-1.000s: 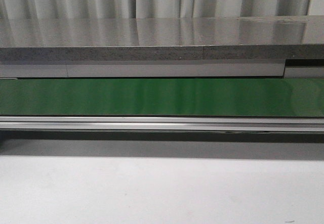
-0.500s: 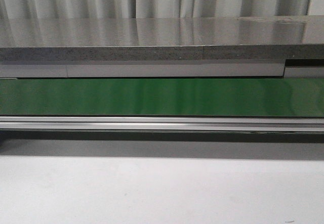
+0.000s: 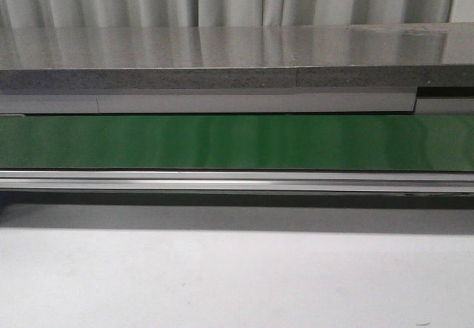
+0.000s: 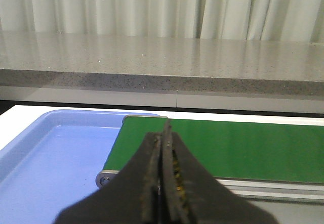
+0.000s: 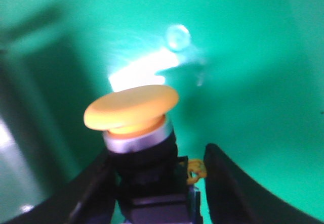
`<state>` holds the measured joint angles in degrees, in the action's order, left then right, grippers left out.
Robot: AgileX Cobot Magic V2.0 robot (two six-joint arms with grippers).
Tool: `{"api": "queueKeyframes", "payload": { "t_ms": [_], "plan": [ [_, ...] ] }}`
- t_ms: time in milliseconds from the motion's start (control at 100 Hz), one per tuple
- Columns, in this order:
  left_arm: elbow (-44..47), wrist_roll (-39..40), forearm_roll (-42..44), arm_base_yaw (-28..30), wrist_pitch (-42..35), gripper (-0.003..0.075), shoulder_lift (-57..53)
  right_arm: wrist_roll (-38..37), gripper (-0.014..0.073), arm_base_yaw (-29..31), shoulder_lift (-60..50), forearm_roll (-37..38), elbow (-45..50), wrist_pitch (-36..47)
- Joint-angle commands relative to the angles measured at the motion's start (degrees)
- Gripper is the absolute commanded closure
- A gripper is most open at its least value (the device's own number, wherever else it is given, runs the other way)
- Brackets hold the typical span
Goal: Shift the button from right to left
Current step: 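Lower the right gripper and grasp the yellow-capped button, then lift the button with the right gripper and set it on the conveyor belt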
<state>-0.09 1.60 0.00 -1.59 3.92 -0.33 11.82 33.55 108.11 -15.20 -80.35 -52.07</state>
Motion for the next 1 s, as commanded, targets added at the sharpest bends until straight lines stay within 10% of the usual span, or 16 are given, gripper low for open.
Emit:
{"api": "queueKeyframes", "payload": {
  "t_ms": [0,830,990],
  "plan": [
    [2.65,0.6,-0.54,0.2,-4.77,0.0741,-1.72,-0.64,0.0442,-0.79,-7.64,-1.72,-1.37,-1.47],
    [2.65,0.6,-0.54,0.2,-4.77,0.0741,-1.72,-7.45,0.0435,-16.4,-9.91,3.03,1.28,-5.05],
    [2.65,0.6,-0.54,0.2,-4.77,0.0741,-1.72,-7.45,0.0253,-16.4,-8.97,3.03,1.28,-4.85]
  ]
}}
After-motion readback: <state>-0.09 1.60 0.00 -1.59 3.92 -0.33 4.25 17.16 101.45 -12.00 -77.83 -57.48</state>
